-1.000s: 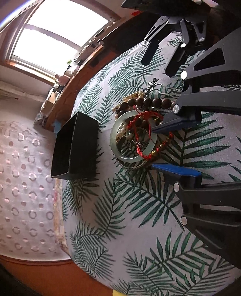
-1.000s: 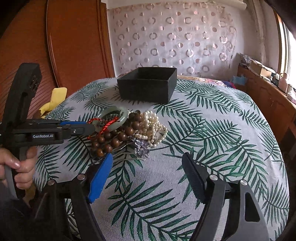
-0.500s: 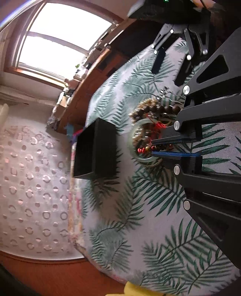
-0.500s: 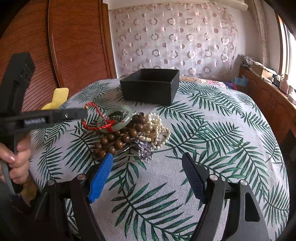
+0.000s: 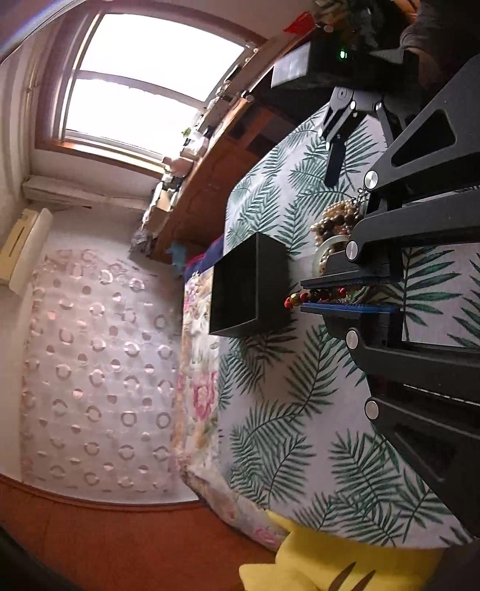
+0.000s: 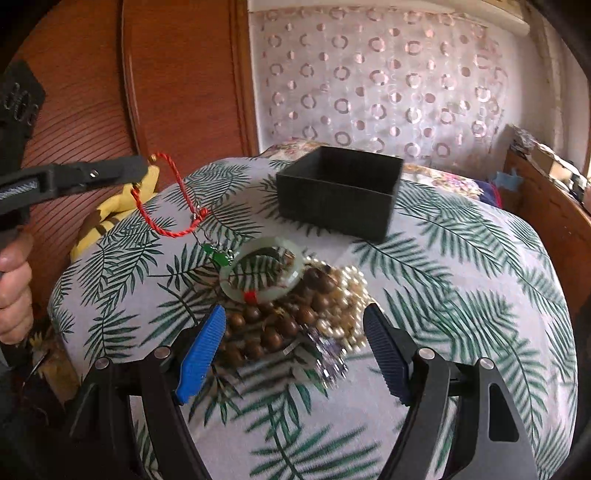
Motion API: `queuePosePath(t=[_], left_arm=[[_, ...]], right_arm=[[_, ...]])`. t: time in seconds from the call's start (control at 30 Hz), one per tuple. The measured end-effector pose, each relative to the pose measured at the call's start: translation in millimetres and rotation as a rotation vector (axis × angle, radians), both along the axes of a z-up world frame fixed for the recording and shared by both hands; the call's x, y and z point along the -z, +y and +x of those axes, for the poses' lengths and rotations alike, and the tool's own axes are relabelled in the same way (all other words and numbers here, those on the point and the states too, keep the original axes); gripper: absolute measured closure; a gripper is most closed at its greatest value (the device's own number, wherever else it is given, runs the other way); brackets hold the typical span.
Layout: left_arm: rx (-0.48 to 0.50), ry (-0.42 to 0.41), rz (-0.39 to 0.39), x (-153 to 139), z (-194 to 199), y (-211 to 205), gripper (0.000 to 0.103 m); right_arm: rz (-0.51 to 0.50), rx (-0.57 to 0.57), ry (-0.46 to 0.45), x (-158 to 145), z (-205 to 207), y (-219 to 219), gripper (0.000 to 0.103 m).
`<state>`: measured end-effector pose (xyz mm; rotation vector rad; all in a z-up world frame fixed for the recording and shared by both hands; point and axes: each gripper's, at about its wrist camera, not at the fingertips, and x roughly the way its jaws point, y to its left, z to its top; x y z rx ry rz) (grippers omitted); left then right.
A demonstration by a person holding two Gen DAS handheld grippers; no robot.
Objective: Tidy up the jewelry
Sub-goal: 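Lift the red string bracelet with the left tool while the right tool grasps a green pendant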
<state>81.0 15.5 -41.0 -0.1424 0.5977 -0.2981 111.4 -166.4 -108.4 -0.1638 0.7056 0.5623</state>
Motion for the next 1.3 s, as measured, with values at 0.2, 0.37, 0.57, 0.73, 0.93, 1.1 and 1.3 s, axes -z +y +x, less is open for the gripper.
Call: queuePosePath(t=[0.2,0.37,0.57,0.73,0.93,1.1,1.3], left_arm=[[-0.024,-0.03,-0.001,-11,-4,14,0.097],[-0.041,-0.036,0.0,-14,-3,27,0.097],[-0.019,0.015,-0.012,-6,4,41,0.097],[-0.045,0.145,0.042,37,11,56,0.097],[-0.109,0.199,0.057,63,4,77,0.097],[-0.137,0.222,0.073,75,4,88,0.097],[-0.14,0.233,0.071,81,4,93,0.097]], right_arm=[[-0.043,-0.063,0.003,-2,17,25,0.015],[-0.1,-0.113,0.02,2,32,45,0.015],[-0.111,-0.123,0.022,3,34,53,0.015],[-0.088,-0.14,0.021,2,25,56,0.015],[-0.085,-0.196,0.026,-1,14,73,0.015],[-0.083,-0.278,0.062,1,14,98,0.034],[-0.07,-0.306,0.143,8,33,127,0.059]])
